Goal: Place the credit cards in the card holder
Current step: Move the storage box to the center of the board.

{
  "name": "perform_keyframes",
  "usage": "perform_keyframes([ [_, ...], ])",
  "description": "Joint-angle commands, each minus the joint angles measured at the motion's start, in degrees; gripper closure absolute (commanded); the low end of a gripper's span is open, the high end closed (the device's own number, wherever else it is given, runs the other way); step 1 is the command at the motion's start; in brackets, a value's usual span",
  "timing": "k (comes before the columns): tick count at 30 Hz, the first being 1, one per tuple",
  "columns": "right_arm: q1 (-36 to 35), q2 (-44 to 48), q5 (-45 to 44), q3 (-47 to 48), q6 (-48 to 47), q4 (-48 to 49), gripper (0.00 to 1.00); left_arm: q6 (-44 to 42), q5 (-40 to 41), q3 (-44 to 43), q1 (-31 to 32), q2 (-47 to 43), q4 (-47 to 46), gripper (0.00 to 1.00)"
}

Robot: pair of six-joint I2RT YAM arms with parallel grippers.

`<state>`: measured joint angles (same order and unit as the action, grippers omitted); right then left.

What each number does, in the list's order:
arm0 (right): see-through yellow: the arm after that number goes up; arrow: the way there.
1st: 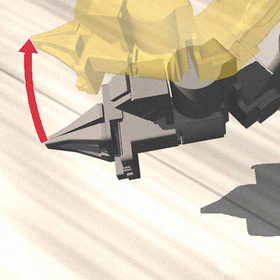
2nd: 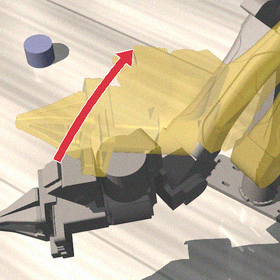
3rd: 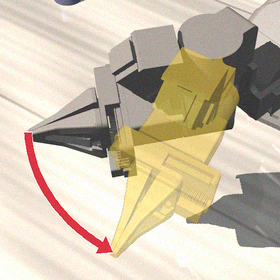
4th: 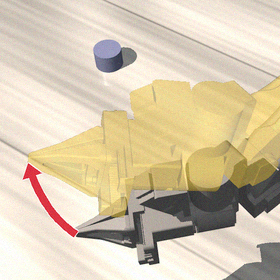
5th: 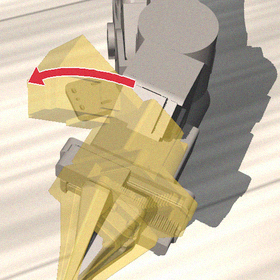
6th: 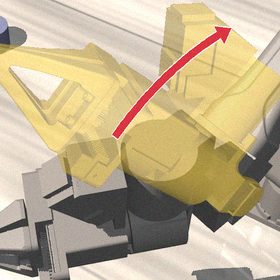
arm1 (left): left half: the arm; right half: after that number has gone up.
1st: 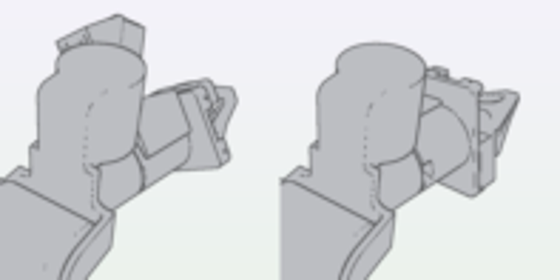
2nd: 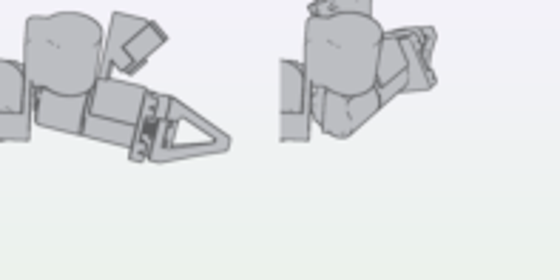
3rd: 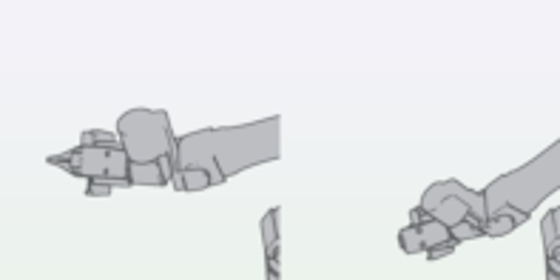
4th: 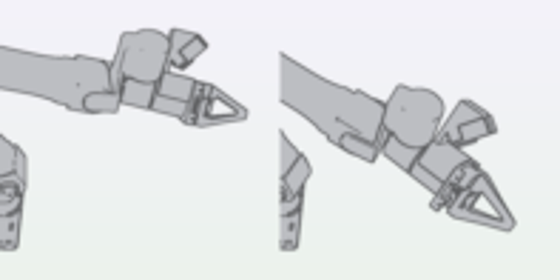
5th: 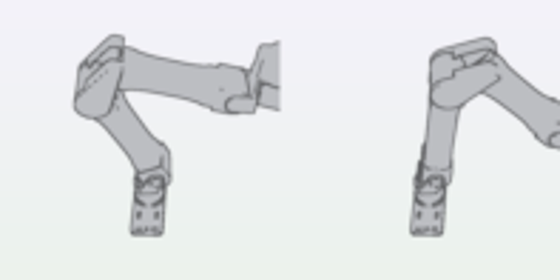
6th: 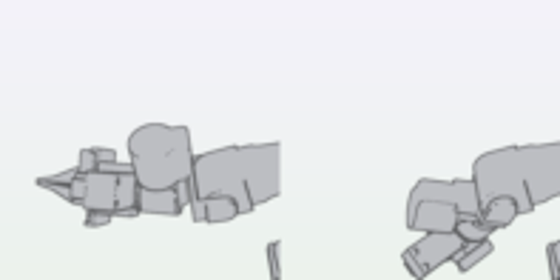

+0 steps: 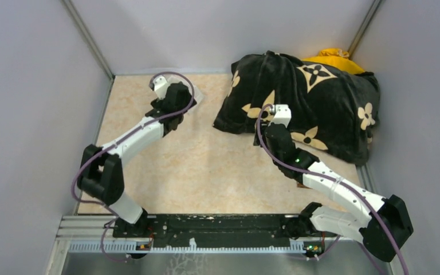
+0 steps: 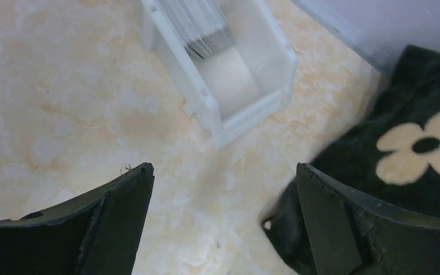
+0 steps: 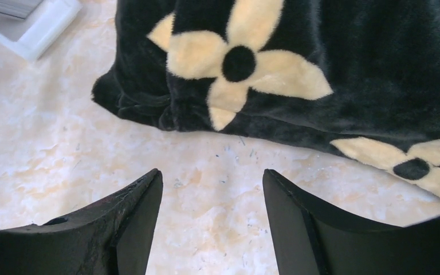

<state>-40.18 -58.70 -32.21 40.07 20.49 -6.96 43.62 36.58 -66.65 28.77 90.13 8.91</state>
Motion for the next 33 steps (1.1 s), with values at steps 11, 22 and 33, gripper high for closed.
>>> perform_keyframes([
  [11, -4.9, 0.7, 1.1, 1.1, -3.2, 3.2, 0.37, 5.9, -7.6, -16.0, -6.5, 19.5, 6.3, 0.02],
  [22, -5.1, 2.6, 1.5, 0.3, -4.4, 2.5, 0.38, 5.7, -3.9, -23.6, -7.8, 26.4, 10.1, 0.04],
  [33, -5.1, 7.0, -1.3, 1.1, -2.3, -4.6, 0.41, 5.7, -2.7, -22.3, -9.2, 29.1, 9.4, 0.22],
])
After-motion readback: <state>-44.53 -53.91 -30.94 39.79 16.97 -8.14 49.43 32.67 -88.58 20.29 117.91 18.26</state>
